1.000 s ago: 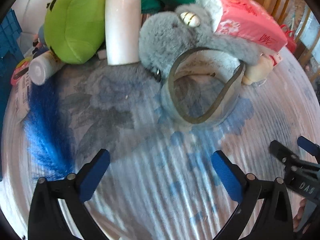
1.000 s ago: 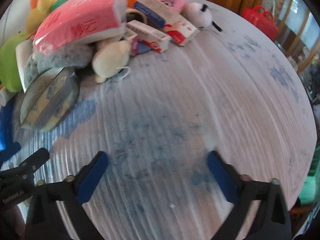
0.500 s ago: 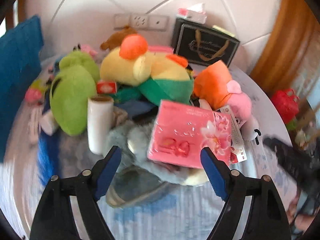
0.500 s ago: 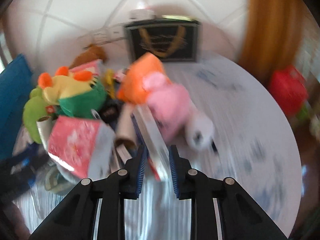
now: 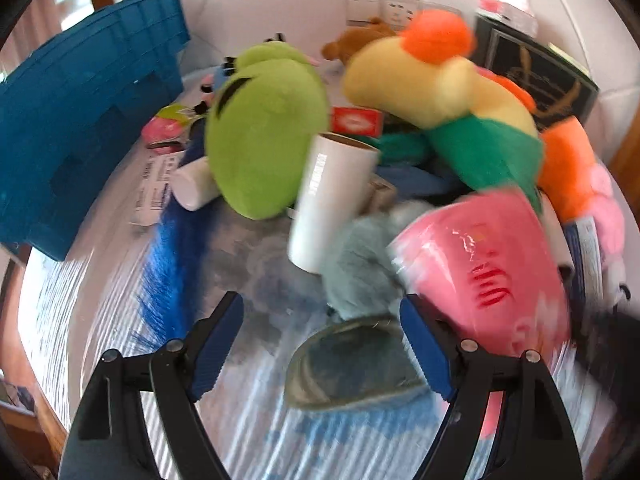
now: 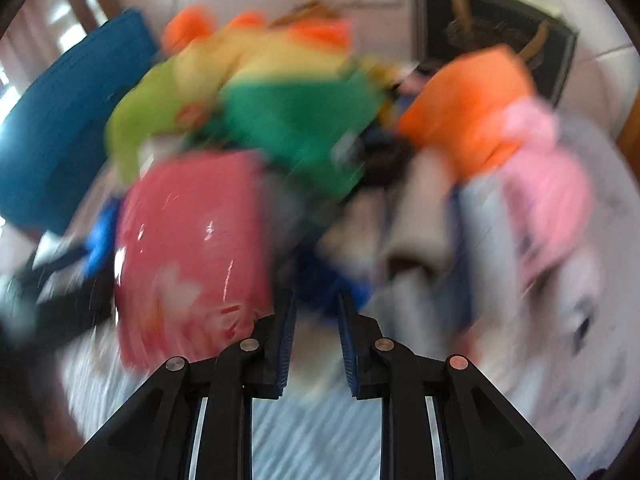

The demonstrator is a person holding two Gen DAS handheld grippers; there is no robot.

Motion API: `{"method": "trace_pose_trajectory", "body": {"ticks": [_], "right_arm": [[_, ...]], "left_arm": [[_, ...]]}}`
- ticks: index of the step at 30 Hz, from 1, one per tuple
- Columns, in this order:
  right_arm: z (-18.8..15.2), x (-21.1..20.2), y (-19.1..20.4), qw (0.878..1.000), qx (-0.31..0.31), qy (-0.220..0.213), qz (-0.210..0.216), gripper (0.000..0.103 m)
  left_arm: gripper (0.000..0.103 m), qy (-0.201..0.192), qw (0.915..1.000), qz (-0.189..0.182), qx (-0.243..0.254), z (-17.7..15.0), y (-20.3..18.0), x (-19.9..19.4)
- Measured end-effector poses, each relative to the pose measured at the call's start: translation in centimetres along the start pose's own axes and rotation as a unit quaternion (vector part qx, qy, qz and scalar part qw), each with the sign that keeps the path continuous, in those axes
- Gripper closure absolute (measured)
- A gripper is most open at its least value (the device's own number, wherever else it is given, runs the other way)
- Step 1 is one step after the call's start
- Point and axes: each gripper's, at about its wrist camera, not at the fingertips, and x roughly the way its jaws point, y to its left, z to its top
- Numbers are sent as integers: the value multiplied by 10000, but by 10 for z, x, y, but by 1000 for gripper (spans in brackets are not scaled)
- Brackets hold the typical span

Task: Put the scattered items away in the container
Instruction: 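Grasp the pink tissue pack with the left tool while the right tool grasps the white plush bunny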

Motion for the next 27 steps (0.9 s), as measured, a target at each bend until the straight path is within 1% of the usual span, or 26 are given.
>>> {"method": "trace_pose_trajectory", "body": {"ticks": [2,3,5,7,9,11,13,16,18,21,22,24,25,27], "right_arm": [[-18,2,11,9998,123,83,165,80],[-26,1,16,9997,176,81,177,80],[-34,-2,20,9995,307,31,87,80],[-40,-9,15,9985,538,-31,32,80],[-46,-17,7,9973,723,-85,-101,78],[-49,-23,-1,9961,852,-123,-185,78],[-52,-32,-9,9946,977,-198,-282,73],[-62,-44,-22,9922,1149,-278,-402,71],[-65,-49,-33,9913,1216,-258,-434,70],[-70,-50,-39,9909,1246,-220,-460,66],[-71,-50,-41,9909,1252,-199,-463,65],[-77,-51,-48,9911,1247,-143,-433,65],[-79,-53,-50,9915,1231,-123,-412,65],[-78,-55,-52,9925,1151,-118,-396,64]], "left_arm": [[22,-12,10000,-15,59,3,9,-3],[22,-19,9999,-51,110,4,13,-7],[22,-47,9996,-239,171,6,18,-21],[22,-137,9984,-499,243,10,16,-39],[22,-215,9949,-868,461,9,5,-57],[22,-214,9899,-1197,734,9,-12,-69],[22,-129,9849,-1405,1004,3,-34,-73],[22,81,9816,-1433,1261,-9,-57,-67],[22,205,9809,-1443,1285,-18,-62,-62],[22,341,9809,-1445,1259,-31,-62,-51],[22,362,9817,-1377,1265,-33,-62,-46],[22,281,9851,-1198,1206,-32,-61,-38],[20,249,9858,-1202,1150,-31,-60,-32],[19,331,9843,-1418,1001,-29,-62,-17]]}}
